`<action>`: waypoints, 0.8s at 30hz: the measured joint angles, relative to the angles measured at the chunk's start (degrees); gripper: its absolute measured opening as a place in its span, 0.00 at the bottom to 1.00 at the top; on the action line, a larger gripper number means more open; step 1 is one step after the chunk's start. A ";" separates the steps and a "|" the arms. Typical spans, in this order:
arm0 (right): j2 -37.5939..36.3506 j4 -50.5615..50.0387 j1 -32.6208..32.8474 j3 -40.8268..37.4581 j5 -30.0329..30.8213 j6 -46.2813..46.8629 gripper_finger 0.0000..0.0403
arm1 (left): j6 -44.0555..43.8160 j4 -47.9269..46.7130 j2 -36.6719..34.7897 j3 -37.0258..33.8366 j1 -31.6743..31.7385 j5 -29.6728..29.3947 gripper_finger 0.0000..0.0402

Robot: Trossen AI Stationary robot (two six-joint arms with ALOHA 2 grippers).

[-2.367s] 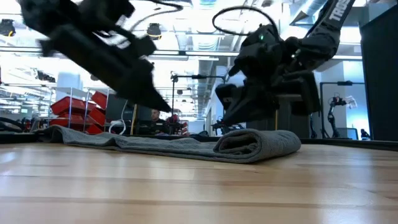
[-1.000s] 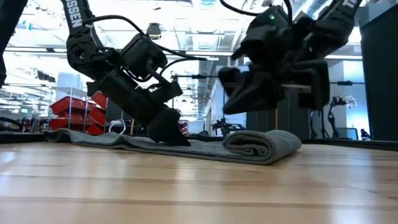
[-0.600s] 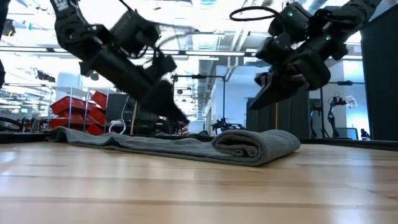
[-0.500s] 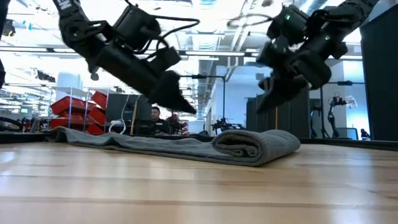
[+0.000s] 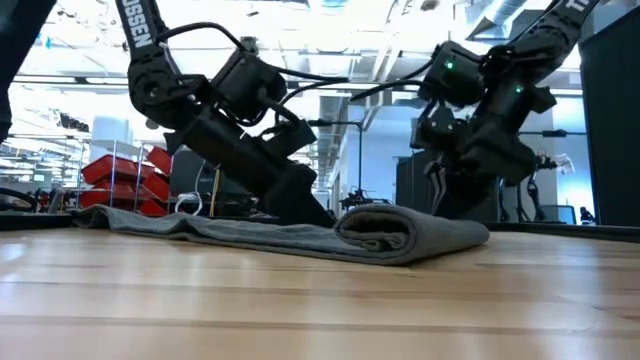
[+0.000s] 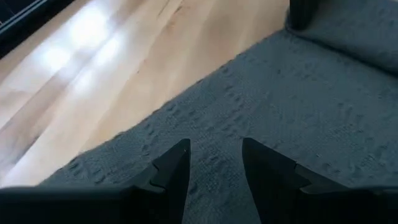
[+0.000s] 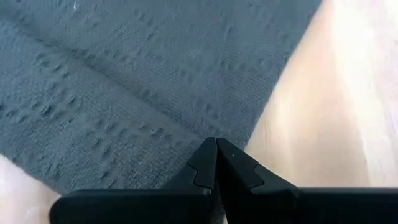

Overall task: Roll towel
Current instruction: Roll the gray towel

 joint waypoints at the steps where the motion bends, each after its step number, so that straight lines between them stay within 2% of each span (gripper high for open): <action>1: -0.65 -0.42 0.17 -0.01 0.50 0.02 0.00 | -0.02 0.15 -0.02 0.08 0.06 -0.01 0.33; 5: -4.81 -1.41 0.83 1.01 2.81 0.16 0.00 | 0.53 0.52 -0.33 0.09 0.12 -0.31 0.33; 9: -11.14 -5.70 3.57 2.13 9.05 1.10 0.00 | 1.73 0.60 -0.94 0.87 0.09 -0.48 0.33; 12: -14.17 -10.66 6.91 2.44 11.31 8.23 0.00 | 4.08 0.48 -2.74 1.95 -0.67 -0.55 0.33; 16: -14.93 -17.00 15.07 2.37 12.50 21.24 0.00 | 7.35 0.08 -7.74 2.74 -2.86 0.34 0.33; 19: -13.96 -18.55 20.84 2.36 13.49 30.49 0.00 | 8.65 0.64 -9.62 2.75 -4.00 5.29 0.33; 20: -13.21 -18.66 23.89 2.36 15.80 35.14 0.00 | 8.77 1.04 -9.73 2.75 -4.17 8.63 0.33; 23: -10.28 -17.70 29.52 2.36 17.81 45.51 0.00 | 9.53 1.86 -7.91 3.50 -4.23 16.42 0.33; 24: -9.17 -17.46 30.79 2.36 18.16 48.22 0.00 | 10.12 1.69 -6.94 4.15 -4.23 17.40 0.33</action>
